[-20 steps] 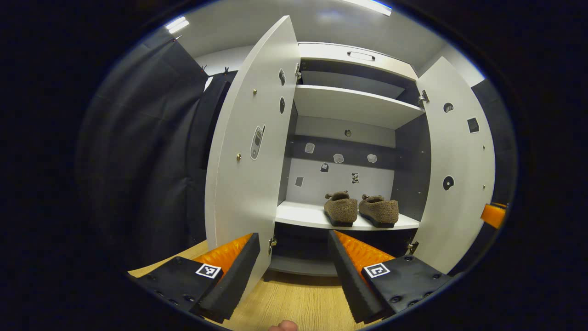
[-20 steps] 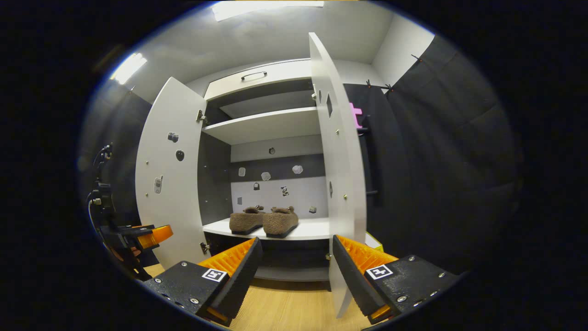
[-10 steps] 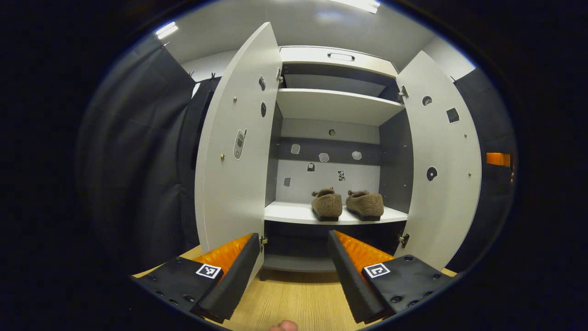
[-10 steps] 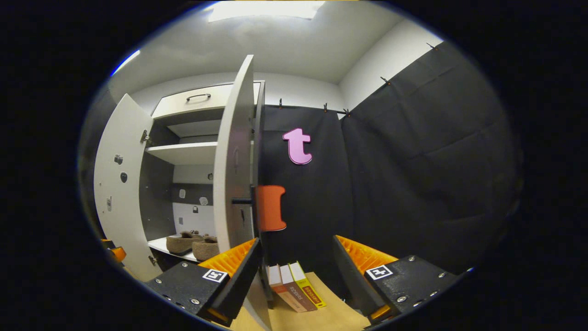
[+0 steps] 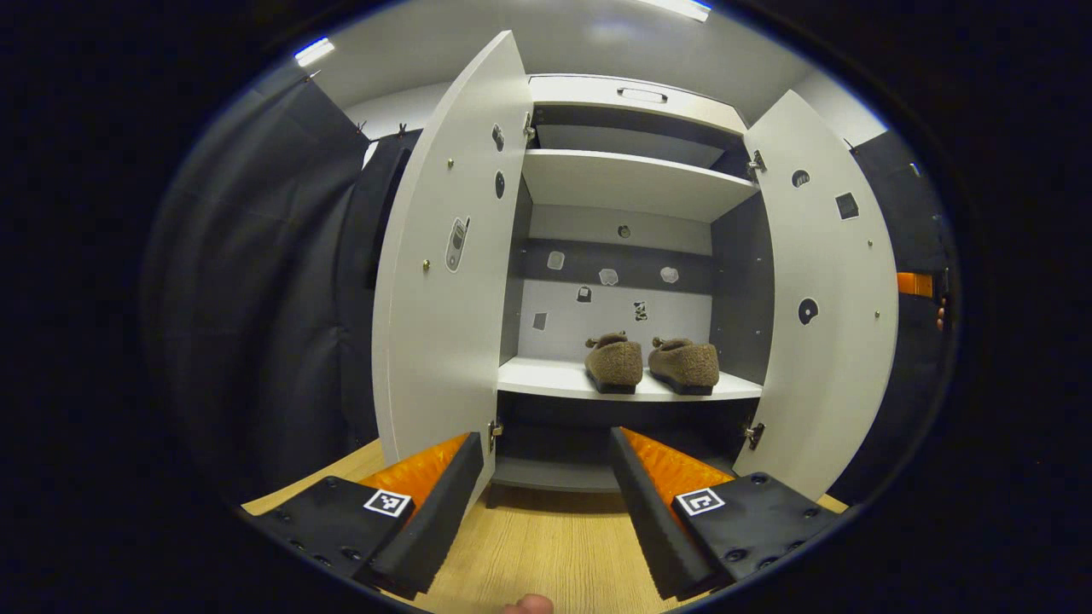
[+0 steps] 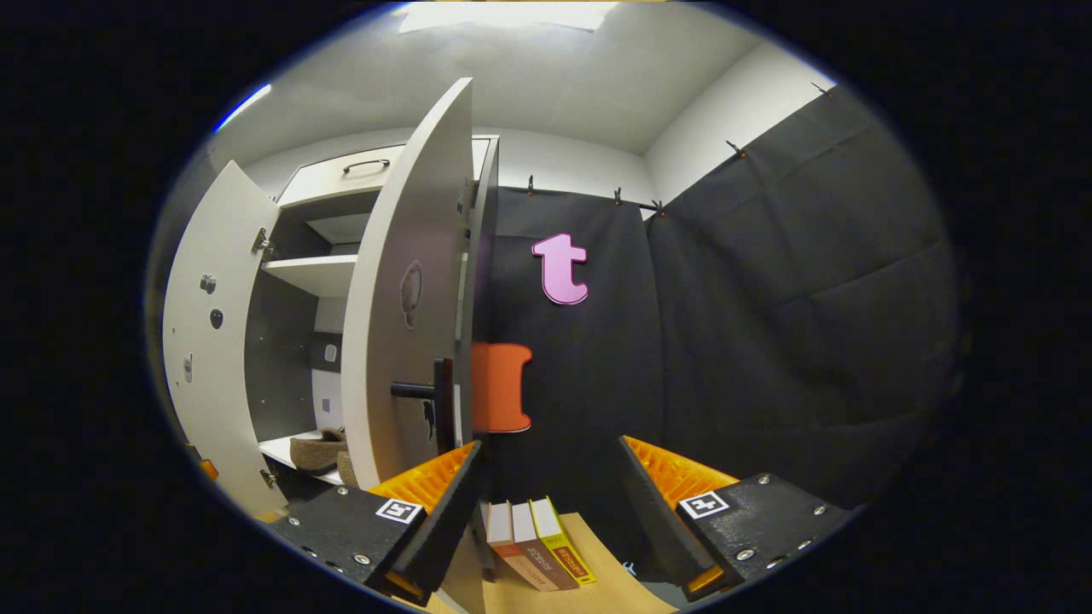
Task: Grab one shoe with the right hand and put it into the shoe cabinet, grab the other shoe with the left hand and put it into the shoe cabinet; then close the right door with the right hand and the left door with the left hand.
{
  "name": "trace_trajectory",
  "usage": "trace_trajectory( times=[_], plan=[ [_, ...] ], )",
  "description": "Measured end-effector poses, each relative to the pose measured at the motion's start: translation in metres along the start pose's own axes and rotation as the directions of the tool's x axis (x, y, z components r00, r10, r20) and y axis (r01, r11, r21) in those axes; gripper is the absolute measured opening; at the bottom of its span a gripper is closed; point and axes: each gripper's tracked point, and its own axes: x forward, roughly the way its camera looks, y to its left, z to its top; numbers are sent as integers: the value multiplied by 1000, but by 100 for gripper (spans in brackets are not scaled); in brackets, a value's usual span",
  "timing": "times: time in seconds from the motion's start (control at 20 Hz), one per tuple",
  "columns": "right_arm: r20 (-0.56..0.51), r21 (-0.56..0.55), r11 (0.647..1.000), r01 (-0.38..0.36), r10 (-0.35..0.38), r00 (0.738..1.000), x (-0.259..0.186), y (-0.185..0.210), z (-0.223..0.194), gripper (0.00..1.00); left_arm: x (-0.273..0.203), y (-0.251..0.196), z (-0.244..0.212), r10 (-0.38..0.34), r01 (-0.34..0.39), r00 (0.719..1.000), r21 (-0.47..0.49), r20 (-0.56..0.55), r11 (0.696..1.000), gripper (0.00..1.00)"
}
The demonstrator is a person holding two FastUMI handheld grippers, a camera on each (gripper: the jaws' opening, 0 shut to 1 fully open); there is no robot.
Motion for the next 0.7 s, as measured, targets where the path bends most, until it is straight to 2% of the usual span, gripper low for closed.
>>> trace_trajectory(
  times=[0.3,0.4,0.6,0.7],
  plan=[
    [-8,-22,1000,-9,9,1000,-4,13,2,89,1,2,1,-1,1,1000,-9,8,1000,94],
    [-2,-28,999,-21,21,1000,-5,25,3,88,2,2,-1,-7,7,1000,-7,6,1000,97],
    [-3,2,993,-116,116,993,-11,68,2,88,2,-2,-2,-26,26,1000,-13,1,1000,99],
    [2,11,986,-168,168,986,-11,97,1,88,1,-1,-2,-27,27,1000,-6,2,1000,97]
  ],
)
